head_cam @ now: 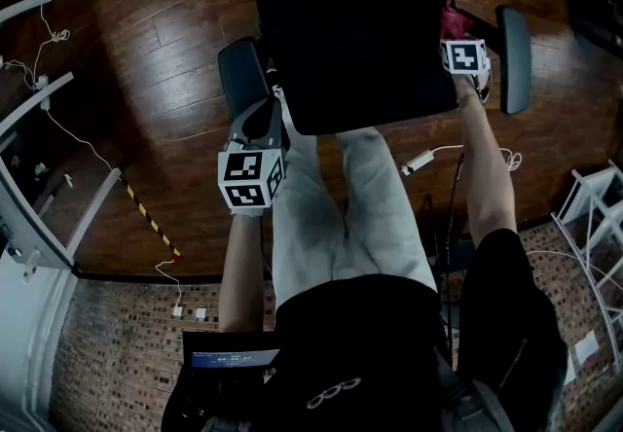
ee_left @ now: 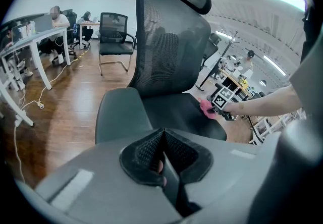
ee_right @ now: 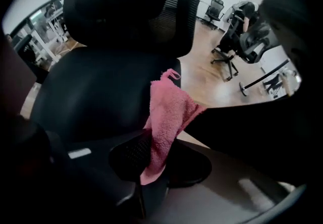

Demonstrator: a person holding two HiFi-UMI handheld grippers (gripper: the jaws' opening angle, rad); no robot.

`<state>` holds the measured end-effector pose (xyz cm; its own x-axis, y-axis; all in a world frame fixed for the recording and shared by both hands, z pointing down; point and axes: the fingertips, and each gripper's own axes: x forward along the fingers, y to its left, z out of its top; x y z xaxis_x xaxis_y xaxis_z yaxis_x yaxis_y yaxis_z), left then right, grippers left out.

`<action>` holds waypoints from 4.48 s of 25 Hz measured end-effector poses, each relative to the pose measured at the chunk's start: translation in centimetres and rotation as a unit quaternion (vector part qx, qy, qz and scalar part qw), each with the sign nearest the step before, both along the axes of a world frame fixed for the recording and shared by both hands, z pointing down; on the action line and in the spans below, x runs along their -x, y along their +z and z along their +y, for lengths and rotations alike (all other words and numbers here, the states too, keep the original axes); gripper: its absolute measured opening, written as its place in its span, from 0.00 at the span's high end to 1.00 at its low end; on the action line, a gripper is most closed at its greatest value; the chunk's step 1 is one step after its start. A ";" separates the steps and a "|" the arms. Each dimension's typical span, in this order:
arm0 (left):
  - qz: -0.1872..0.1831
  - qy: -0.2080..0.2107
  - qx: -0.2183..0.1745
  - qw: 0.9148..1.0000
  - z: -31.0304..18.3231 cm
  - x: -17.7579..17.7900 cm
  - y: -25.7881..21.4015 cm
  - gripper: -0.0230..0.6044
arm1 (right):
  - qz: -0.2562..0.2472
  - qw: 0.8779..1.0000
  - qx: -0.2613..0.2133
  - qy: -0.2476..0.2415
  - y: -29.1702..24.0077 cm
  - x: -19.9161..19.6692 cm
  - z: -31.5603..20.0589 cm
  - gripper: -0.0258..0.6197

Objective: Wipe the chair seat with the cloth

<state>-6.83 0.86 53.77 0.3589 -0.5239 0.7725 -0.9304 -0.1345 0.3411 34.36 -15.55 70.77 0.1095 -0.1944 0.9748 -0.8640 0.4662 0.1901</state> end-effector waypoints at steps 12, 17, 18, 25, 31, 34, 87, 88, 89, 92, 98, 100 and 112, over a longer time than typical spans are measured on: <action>0.045 0.080 -0.001 0.996 0.6 -2.0 -0.8 0.97 | 0.051 0.999 0.010 -0.002 1.2 4.1 5.3 0.85; 0.050 0.104 0.016 0.993 1.4 -1.9 -0.7 0.97 | -0.043 0.998 0.027 -0.034 3.2 16.0 9.0 0.85; 0.061 0.097 0.021 0.993 1.6 -1.7 -0.8 0.97 | -0.062 0.997 0.030 -0.040 3.3 18.5 9.7 0.85; 0.111 0.083 0.010 0.990 2.4 -1.0 -1.1 0.97 | -0.206 0.971 0.037 -0.111 0.7 34.0 14.3 0.85; 0.107 0.088 0.000 0.990 2.4 -0.9 -1.1 0.97 | -0.428 0.890 0.117 -0.103 -2.7 42.2 18.8 0.85; 0.101 0.084 -0.004 0.991 2.4 -0.8 -1.0 0.97 | -0.436 0.885 0.132 -0.091 -1.9 41.3 19.7 0.85; 0.086 0.059 -0.067 0.992 2.1 0.4 -1.6 0.97 | -0.250 0.963 0.047 -0.084 0.6 31.9 21.1 0.85; 0.089 0.062 -0.068 0.992 2.1 0.3 -1.6 0.97 | -0.275 0.956 0.057 -0.087 0.2 33.3 21.9 0.85; 0.091 0.064 -0.069 0.991 2.2 0.3 -1.6 0.97 | -0.306 0.946 0.069 -0.086 -0.3 34.8 22.6 0.85; 0.095 0.072 -0.070 0.990 2.2 0.3 -1.6 0.97 | -0.401 0.907 0.107 -0.074 -2.4 38.7 24.7 0.85; 0.089 0.078 -0.070 0.990 2.3 0.2 -1.6 0.97 | -0.387 0.911 0.116 -0.082 -1.0 37.2 26.5 0.85; 0.084 0.077 -0.071 0.991 2.1 0.3 -1.5 0.97 | -0.373 0.919 0.110 -0.058 0.1 34.6 25.6 0.85; 0.049 0.059 -0.056 0.995 1.9 0.6 -0.9 0.97 | -0.235 0.971 0.049 0.002 3.0 13.0 19.5 0.85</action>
<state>-7.38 2.80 52.84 0.4948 -0.5537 0.6697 -0.8683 -0.2837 0.4070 21.35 3.98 73.75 -0.3516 -0.0983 0.9310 -0.8460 0.4591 -0.2711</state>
